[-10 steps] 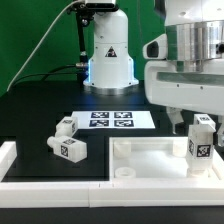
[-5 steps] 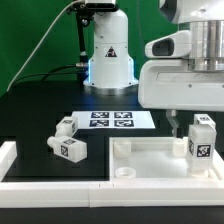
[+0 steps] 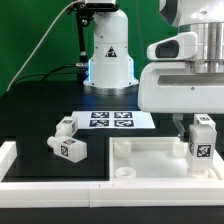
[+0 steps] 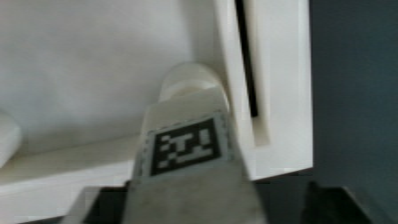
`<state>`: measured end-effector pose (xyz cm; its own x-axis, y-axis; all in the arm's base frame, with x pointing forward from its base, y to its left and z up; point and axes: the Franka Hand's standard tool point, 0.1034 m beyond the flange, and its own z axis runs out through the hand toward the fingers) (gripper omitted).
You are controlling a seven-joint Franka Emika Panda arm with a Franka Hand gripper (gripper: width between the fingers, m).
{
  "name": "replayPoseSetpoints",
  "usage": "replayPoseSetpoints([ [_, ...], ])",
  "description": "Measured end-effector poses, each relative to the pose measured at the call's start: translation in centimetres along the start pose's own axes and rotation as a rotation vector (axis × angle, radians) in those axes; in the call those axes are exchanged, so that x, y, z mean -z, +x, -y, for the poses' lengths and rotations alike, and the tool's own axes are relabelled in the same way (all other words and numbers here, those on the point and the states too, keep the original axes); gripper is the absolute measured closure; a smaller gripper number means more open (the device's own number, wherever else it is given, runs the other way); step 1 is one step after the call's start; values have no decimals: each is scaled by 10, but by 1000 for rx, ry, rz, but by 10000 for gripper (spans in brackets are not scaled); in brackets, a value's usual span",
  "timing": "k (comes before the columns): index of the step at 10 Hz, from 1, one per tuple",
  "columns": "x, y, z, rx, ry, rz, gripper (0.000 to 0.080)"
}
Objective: Assemble one leg
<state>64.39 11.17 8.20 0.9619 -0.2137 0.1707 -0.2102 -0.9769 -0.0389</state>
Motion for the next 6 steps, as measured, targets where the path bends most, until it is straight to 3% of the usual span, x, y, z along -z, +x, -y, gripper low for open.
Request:
replayPoseSetpoints([
  [1, 0, 0, 0, -68, 1, 1, 397],
  [2, 0, 0, 0, -137, 1, 1, 512],
  [6, -2, -4, -4, -709, -14, 20, 512],
])
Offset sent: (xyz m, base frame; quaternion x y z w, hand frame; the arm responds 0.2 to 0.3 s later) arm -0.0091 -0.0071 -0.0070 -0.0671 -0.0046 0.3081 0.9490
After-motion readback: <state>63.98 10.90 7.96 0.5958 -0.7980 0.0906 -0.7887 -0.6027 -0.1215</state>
